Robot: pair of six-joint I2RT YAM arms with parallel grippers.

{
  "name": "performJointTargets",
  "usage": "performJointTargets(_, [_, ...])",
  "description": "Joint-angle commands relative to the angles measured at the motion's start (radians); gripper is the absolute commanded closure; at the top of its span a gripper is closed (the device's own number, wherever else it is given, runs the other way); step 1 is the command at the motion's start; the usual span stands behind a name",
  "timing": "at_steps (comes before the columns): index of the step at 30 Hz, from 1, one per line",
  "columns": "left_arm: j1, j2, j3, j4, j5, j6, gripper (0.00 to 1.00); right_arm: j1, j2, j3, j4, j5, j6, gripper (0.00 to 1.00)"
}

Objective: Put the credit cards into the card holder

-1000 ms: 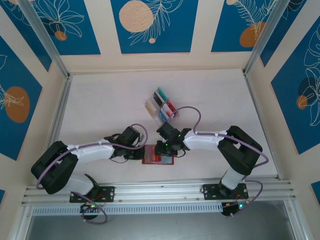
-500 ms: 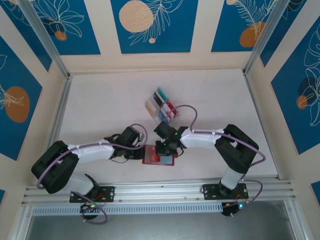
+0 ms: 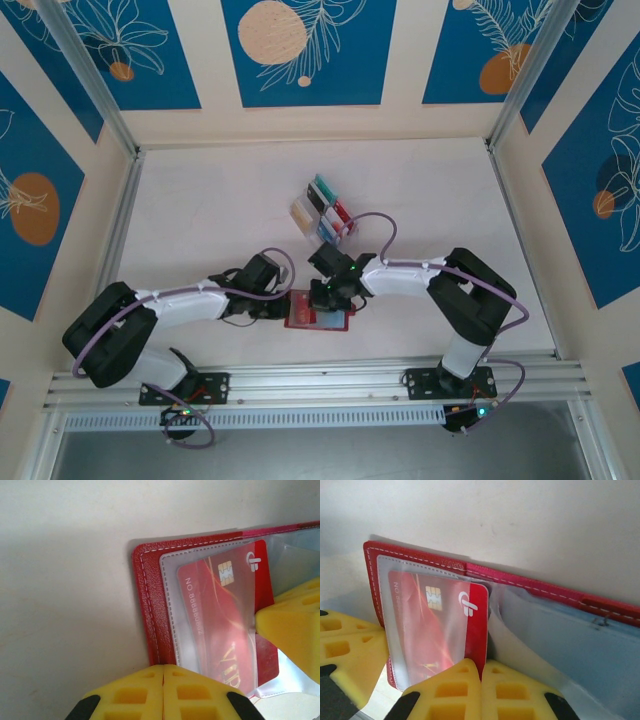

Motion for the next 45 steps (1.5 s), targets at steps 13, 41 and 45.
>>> performJointTargets(13, [-0.048, 0.064, -0.046, 0.003, -0.077, -0.026, 0.94, 0.020, 0.059, -0.026, -0.056, -0.003, -0.012, 0.89])
performJointTargets(41, [-0.046, 0.075, -0.066, 0.017, -0.096, -0.030, 0.94, -0.017, -0.215, -0.063, -0.367, 0.182, -0.147, 0.65])
performJointTargets(45, [-0.046, 0.083, -0.065, 0.022, -0.093, -0.030, 0.94, 0.019, -0.195, 0.028, -0.425, 0.291, -0.170, 0.65])
